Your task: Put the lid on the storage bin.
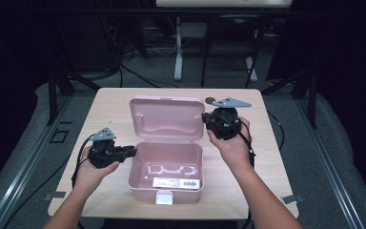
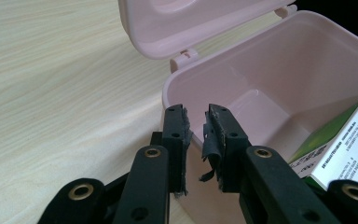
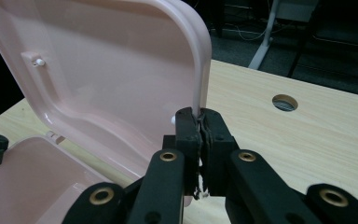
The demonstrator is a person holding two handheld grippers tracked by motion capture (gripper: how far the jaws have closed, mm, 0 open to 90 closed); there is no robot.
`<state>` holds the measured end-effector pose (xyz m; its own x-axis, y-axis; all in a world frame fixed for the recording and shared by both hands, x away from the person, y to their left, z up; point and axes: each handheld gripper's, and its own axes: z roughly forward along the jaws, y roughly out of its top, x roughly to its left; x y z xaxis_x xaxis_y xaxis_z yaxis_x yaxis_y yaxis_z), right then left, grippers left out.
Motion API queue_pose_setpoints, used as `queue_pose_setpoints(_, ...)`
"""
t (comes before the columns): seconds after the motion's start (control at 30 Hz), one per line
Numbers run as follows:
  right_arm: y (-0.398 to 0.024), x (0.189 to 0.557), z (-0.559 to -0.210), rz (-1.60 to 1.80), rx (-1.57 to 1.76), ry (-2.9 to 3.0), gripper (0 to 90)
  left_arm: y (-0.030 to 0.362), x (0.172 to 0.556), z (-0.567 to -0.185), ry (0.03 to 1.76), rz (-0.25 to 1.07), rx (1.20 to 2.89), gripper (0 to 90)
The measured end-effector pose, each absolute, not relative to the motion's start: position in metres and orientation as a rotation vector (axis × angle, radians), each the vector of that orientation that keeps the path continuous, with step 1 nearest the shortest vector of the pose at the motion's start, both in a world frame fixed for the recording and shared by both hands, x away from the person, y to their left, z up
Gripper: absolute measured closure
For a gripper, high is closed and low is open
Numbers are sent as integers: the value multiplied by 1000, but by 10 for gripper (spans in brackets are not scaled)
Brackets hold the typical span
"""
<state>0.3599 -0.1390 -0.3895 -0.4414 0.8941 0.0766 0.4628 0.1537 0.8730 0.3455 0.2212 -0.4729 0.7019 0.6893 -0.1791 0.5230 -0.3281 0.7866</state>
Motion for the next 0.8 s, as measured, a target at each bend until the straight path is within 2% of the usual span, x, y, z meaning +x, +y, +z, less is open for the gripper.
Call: queue_pose_setpoints(0.8, -140, 325, -399, 1277, 1219, 1911, 865, 222, 346, -473, 931, 224, 2009, 774)
